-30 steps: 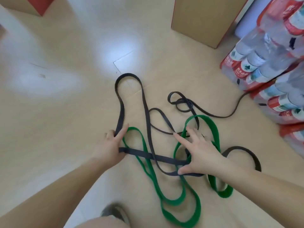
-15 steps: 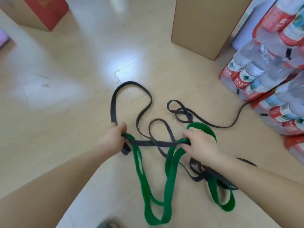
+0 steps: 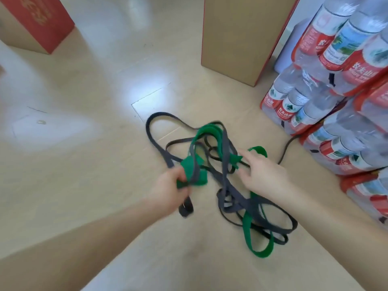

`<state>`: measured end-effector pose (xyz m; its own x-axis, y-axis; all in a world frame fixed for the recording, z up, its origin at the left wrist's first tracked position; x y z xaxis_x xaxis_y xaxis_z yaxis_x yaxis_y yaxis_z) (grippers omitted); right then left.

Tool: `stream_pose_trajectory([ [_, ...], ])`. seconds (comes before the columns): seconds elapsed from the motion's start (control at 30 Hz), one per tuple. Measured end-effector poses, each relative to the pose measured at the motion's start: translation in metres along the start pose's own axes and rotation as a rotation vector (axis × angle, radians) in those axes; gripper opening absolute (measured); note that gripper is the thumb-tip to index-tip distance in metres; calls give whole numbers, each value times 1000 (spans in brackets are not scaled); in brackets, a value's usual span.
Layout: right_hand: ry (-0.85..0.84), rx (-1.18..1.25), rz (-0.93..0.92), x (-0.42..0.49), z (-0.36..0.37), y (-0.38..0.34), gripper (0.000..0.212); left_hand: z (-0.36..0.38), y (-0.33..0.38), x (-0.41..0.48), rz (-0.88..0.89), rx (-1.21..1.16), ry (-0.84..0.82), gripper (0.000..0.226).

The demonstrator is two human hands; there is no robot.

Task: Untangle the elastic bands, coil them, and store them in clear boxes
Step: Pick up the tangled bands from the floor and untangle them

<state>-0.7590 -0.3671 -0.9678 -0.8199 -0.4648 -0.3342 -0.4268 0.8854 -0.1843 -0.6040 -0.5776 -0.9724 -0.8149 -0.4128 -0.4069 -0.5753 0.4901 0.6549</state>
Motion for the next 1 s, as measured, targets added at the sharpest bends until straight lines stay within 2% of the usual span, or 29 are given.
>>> stream_pose_trajectory([
  [0.07, 93, 99, 0, -4, 2, 15, 59, 35, 0, -19, 88, 99, -256, 26],
  [0.13, 116, 248, 16, -3, 8, 26, 59, 51, 10, -24, 144, 175, -520, 41],
  [0.17, 103, 315, 26, -3, 13, 30, 59, 48, 17, -21, 145, 185, -573, 38],
  [0.2, 86, 357, 35, -4, 17, 32, 58, 42, 24, -15, 169, 196, -546, 28],
  [0.23, 69, 377, 44, -5, 23, 36, 58, 30, 31, -3, 196, 196, -436, 17],
  [0.3, 50, 373, 58, -2, 31, 43, 63, 1, 31, 30, 168, 169, -121, 7],
  [0.37, 13, 328, 46, 6, 38, 49, 75, -22, 19, 60, 82, 257, 52, 22],
  [0.4, -24, 293, 41, 12, 41, 52, 80, -28, 14, 72, 41, 347, 43, 38],
  [0.47, -103, 227, 39, 22, 45, 61, 88, -28, 1, 88, -71, 431, -94, 63],
  [0.53, -186, 195, 66, 27, 50, 73, 92, -20, -10, 94, -186, 369, -208, 71],
  [0.63, -215, -44, 40, 20, 58, 87, 94, -1, -29, 98, -154, 502, -253, 74],
  [0.7, -173, -198, -19, 12, 57, 86, 93, 9, -36, 98, -74, 629, -252, 70],
  [0.8, -169, -223, -31, 2, 46, 67, 92, 12, -36, 102, 4, 657, -206, 49],
  [0.87, -217, -143, 14, -7, 44, 55, 85, 15, -30, 99, 53, 663, -197, 39],
  [0.93, -250, 41, 85, -17, 48, 49, 78, 22, -24, 86, 94, 665, -219, 38],
  [1.0, -223, 178, 115, -27, 50, 48, 77, 30, -22, 63, 147, 652, -208, 37],
])
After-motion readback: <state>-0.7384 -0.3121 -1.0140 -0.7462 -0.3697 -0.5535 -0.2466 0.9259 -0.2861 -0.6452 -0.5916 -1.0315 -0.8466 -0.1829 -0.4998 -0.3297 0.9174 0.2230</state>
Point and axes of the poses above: each hand's wrist, its own x-axis towards the middle knuckle, its own z-axis out of the palm, y = z × x, the point moved 4 cm from there along x, towards the middle knuckle, and after that the axes turned 4 degrees about y, right-handed, at the moved point
